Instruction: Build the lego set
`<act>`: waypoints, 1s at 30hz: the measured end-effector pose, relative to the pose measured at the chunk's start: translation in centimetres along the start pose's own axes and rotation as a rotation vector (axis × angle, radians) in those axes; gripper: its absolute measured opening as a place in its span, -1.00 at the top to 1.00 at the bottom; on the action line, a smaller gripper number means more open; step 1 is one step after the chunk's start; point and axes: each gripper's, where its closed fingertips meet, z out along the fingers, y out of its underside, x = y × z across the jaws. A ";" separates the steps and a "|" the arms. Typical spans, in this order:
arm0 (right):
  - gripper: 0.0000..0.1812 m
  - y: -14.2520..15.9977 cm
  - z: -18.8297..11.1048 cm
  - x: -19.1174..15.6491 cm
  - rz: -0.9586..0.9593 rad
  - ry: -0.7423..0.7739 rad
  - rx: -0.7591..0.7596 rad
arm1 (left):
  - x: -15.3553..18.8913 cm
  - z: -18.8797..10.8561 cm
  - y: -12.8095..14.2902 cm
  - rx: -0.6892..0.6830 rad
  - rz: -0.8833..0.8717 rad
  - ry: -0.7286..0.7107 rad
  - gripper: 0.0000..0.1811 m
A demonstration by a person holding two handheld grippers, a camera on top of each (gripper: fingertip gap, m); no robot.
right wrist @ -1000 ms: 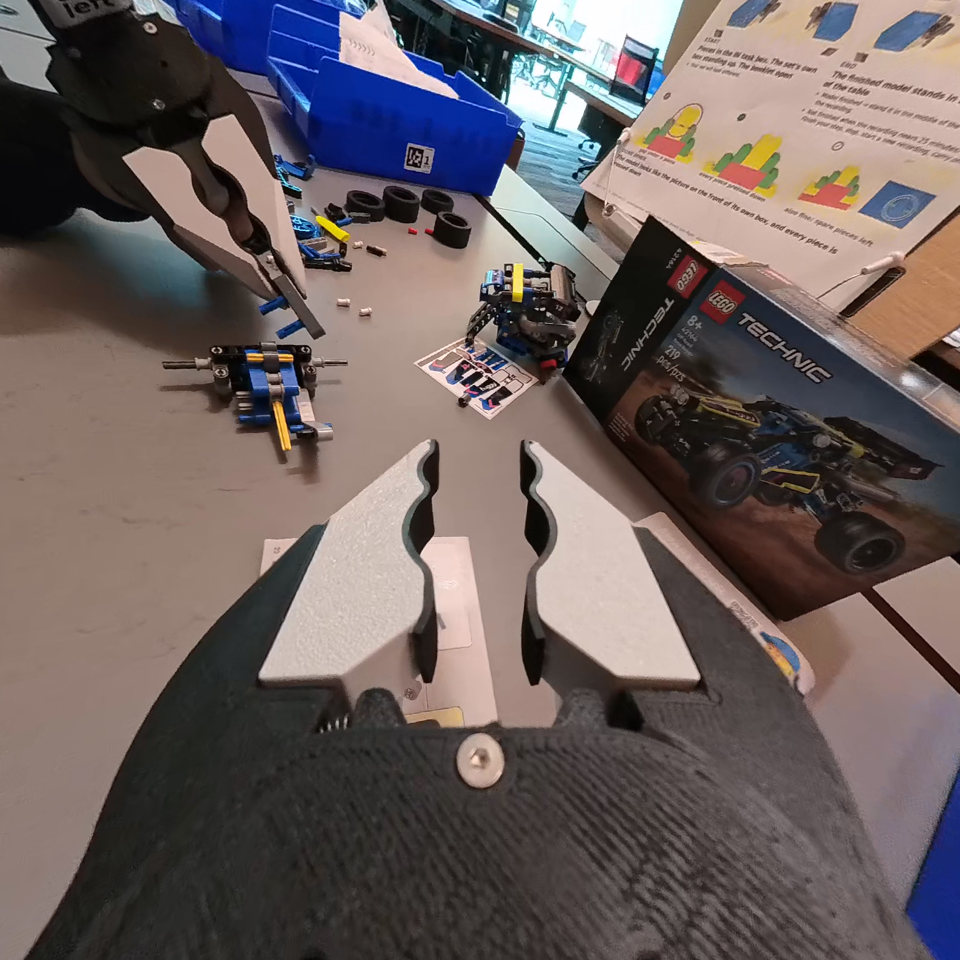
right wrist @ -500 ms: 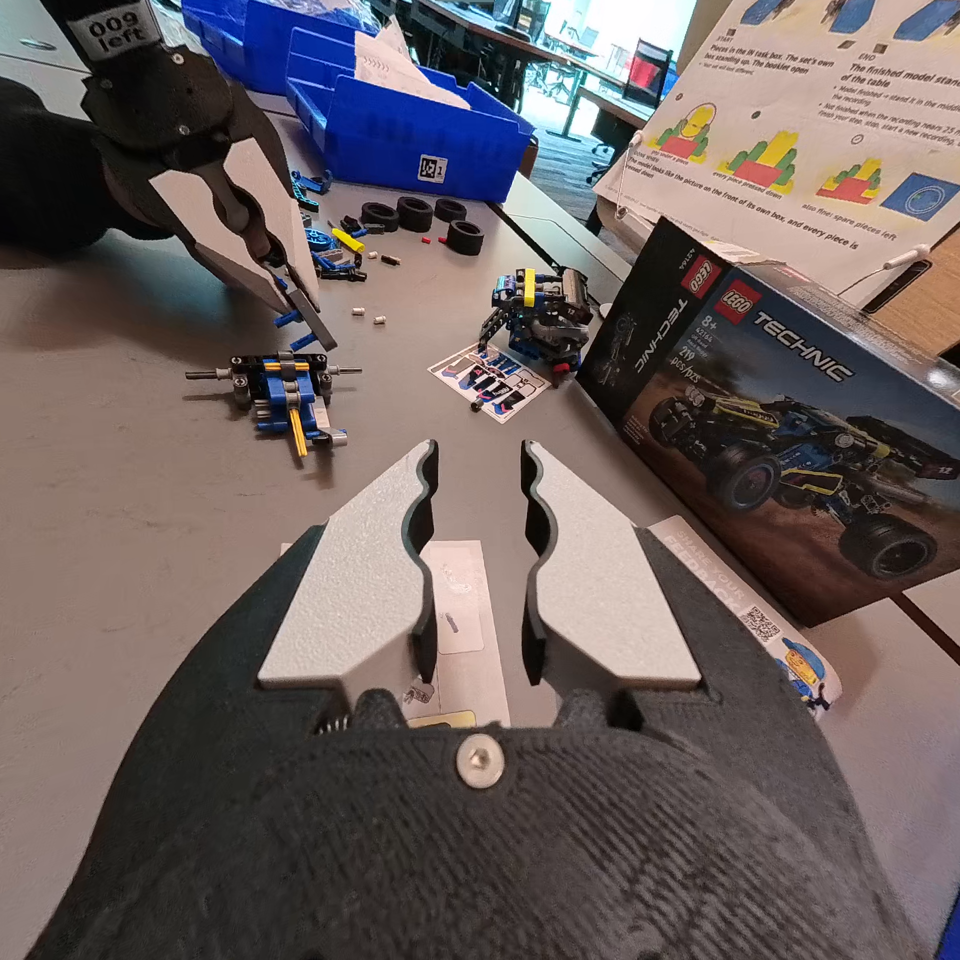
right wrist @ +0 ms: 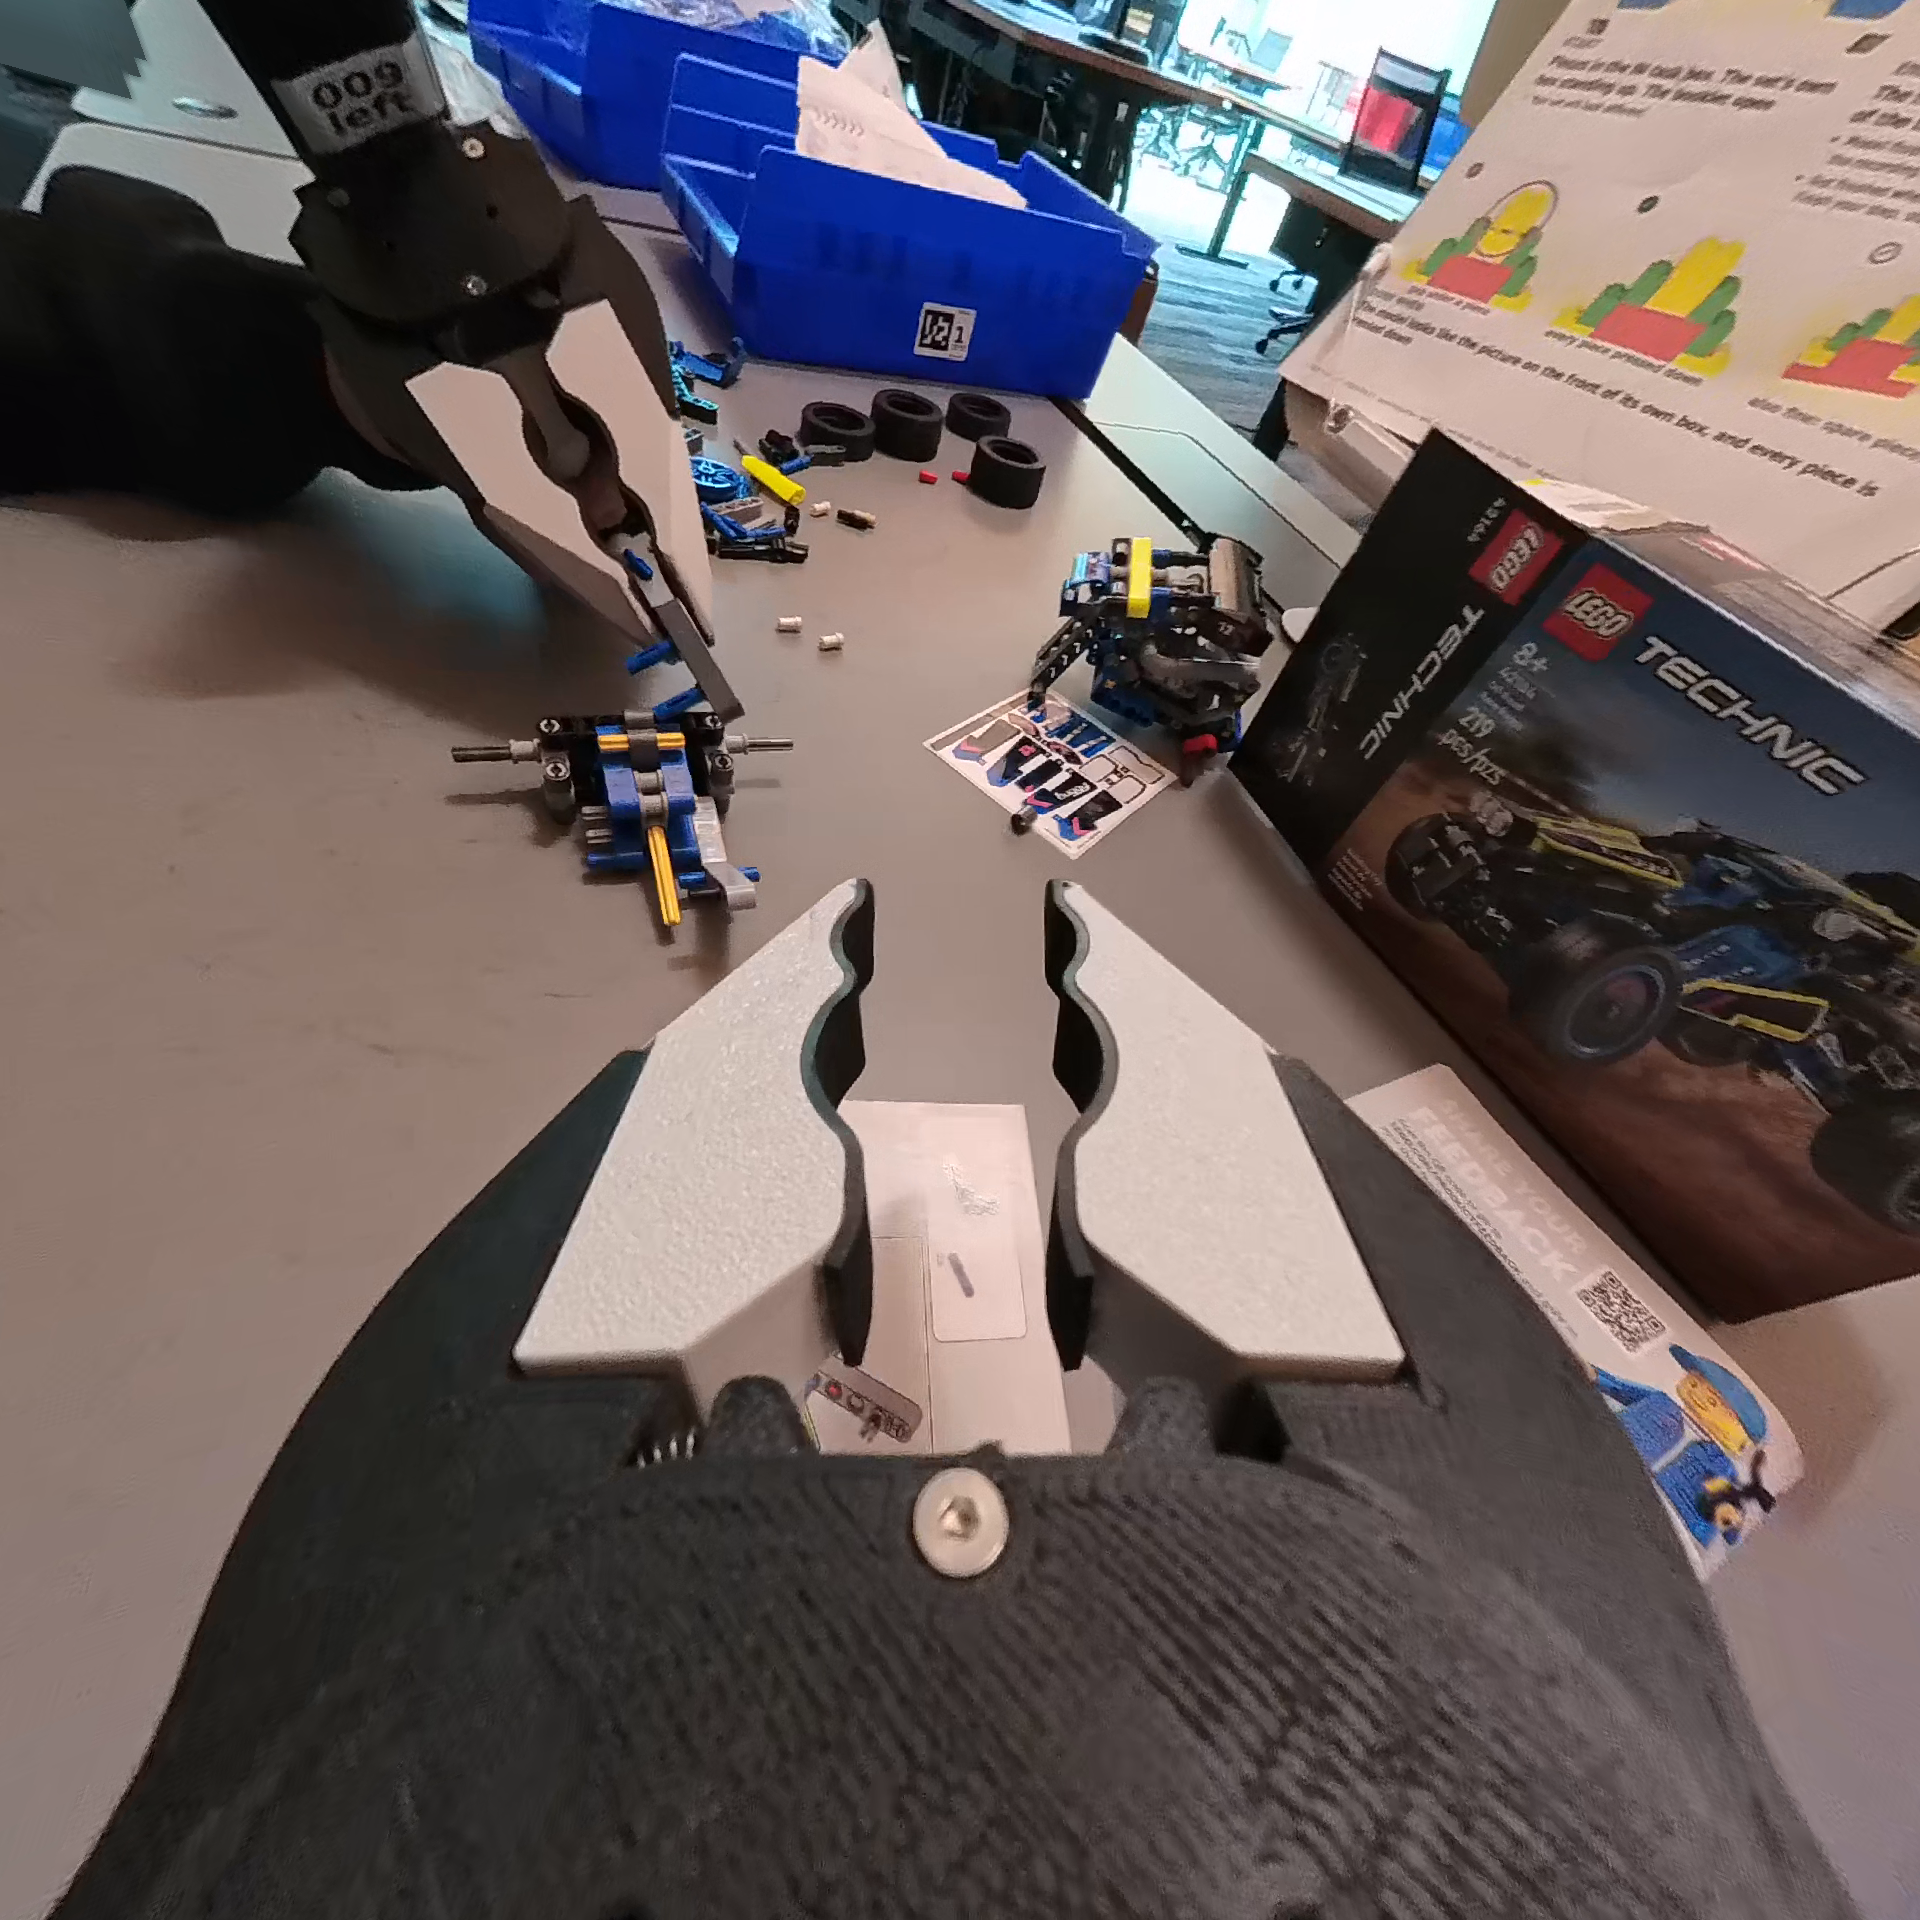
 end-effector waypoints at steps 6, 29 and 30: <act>0.60 -0.6 1.2 -1.9 -0.013 -0.086 0.007 | -0.1 0.0 -0.1 0.025 0.022 0.011 0.95; 0.52 0.1 9.1 -8.8 0.090 -0.246 -0.139 | 0.4 1.0 0.8 -0.024 -0.154 0.258 0.95; 0.52 0.2 9.2 -8.8 0.093 -0.250 -0.140 | 0.5 1.0 0.8 -0.029 -0.184 0.277 0.95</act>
